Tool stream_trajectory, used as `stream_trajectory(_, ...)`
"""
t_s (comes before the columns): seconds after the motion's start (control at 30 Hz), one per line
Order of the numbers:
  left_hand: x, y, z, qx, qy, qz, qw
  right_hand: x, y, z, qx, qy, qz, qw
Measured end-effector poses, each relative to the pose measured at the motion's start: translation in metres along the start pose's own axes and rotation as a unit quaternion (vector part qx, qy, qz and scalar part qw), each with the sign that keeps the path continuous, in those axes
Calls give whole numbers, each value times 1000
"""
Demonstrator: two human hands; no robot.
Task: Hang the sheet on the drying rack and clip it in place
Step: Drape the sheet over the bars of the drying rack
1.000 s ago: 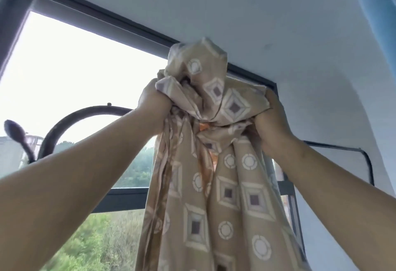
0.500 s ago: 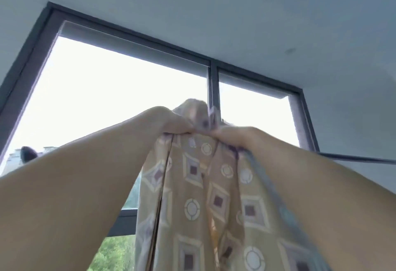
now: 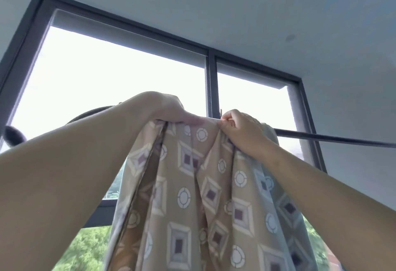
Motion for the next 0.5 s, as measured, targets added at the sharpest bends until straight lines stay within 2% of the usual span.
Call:
stream_trajectory(0.07, -2, 3, 1, -16, -9, 1, 1000, -19, 7, -2, -57, 38, 36, 997)
stream_trajectory(0.13, -1, 5, 1, -20, -8, 3, 1000, -42, 14, 0, -50, 65, 86, 993)
stream_trajectory(0.2, 0, 7, 2, -16, -1, 6, 1000, -64, 27, 8, -15, 54, 142, 988)
stream_trajectory(0.27, 1, 7, 3, 3, 3, 8, 1000, -78, 43, 19, -14, 7, 180, 984)
stream_trajectory(0.33, -1, 8, 4, 29, -3, 19, 999, -83, 47, 17, 6, -12, 151, 988)
stream_trajectory(0.4, -4, 7, 4, 23, -7, 49, 999, -79, 40, -1, 27, 16, 104, 994)
stream_trajectory(0.5, -7, 7, -1, -47, 31, 111, 992, -52, 28, -49, 17, 150, 62, 987)
Point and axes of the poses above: each hand's wrist, its own x-axis towards the middle knuckle, its own z-axis out of the palm, y = z × x, the point moved 4 cm from there along x, towards the middle knuckle, and after that the axes turned 11 degrees about -y, right-handed, at the moved point
